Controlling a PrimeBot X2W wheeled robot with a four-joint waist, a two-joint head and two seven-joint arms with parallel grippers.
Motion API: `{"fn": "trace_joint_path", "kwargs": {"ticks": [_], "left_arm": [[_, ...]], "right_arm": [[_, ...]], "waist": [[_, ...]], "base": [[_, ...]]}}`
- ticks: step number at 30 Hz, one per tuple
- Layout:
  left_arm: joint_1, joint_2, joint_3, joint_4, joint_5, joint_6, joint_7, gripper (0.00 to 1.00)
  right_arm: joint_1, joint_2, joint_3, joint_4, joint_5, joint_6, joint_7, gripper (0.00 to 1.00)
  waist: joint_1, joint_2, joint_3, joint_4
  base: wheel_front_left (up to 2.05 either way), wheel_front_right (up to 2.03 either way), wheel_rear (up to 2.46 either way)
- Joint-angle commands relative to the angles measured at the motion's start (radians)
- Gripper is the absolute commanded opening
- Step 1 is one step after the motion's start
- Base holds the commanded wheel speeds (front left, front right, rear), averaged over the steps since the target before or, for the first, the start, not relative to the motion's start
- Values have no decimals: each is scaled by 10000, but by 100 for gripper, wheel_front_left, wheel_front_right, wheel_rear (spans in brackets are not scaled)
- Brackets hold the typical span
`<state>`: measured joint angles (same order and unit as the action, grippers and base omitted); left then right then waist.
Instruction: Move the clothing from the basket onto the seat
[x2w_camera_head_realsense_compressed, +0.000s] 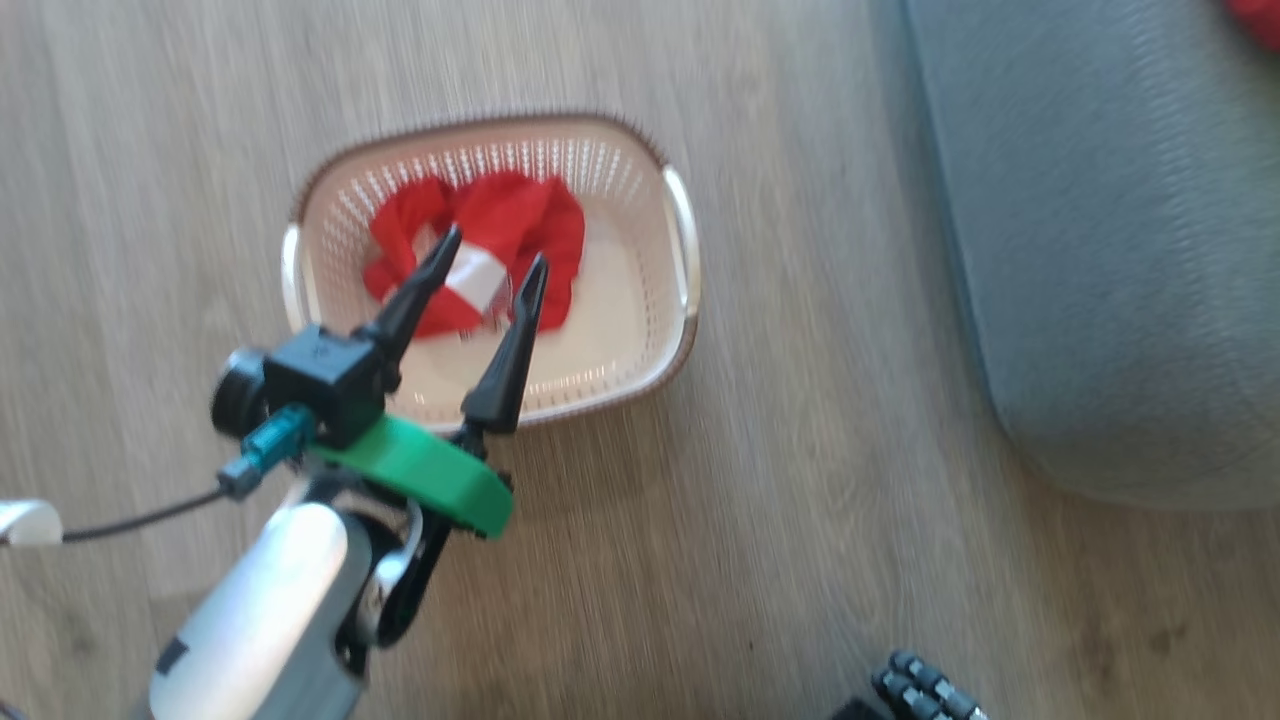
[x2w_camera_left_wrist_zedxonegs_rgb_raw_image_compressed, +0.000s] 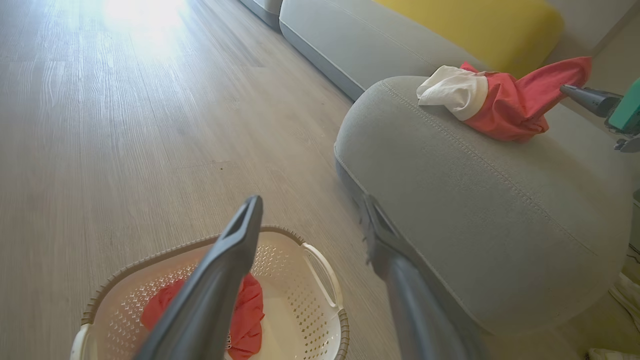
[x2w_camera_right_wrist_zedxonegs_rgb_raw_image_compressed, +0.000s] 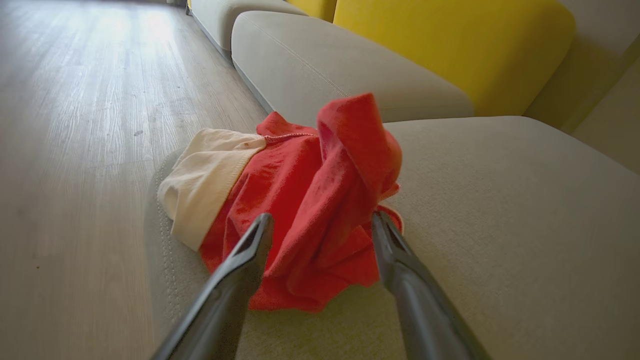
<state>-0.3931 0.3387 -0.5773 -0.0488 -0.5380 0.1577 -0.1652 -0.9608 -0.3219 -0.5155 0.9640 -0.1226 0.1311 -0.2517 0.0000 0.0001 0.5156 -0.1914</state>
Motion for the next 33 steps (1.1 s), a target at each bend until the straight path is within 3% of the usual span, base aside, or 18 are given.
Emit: {"fn": "trace_joint_path", "kwargs": {"ticks": [1, 10, 16, 22, 33], "left_arm": [[175, 66, 407, -169, -82, 30, -153, 100], [1285, -304, 831, 937, -622, 110, -775, 100], [1990, -290, 1543, 1738, -568, 125, -945, 100], [2433, -319, 2607, 2043, -109, -54, -962, 100], [3121, -958, 3841, 2315, 701, -574, -964, 100]], "right_arm": [[460, -5, 409, -652, 441, -4, -95, 100], [5137, 1026, 3173, -5348, 3320, -4, 293, 100], [7502, 1515, 4041, -7780, 3394, -4, 508, 100], [8559, 2167, 4314, -8369, 2689, -4, 248, 100], [9568, 2707, 4771, -7720, 2124, -4, -67, 100]], "waist": [[0, -1, -954, -117], [0, -1, -2785, 775], [0, -1, -3636, 1517], [0, -1, -4152, 2212], [0, -1, -4823, 2700]], "base": [[0, 0, 0], [0, 0, 0], [0, 0, 0], [0, 0, 0], [0, 0, 0]]}}
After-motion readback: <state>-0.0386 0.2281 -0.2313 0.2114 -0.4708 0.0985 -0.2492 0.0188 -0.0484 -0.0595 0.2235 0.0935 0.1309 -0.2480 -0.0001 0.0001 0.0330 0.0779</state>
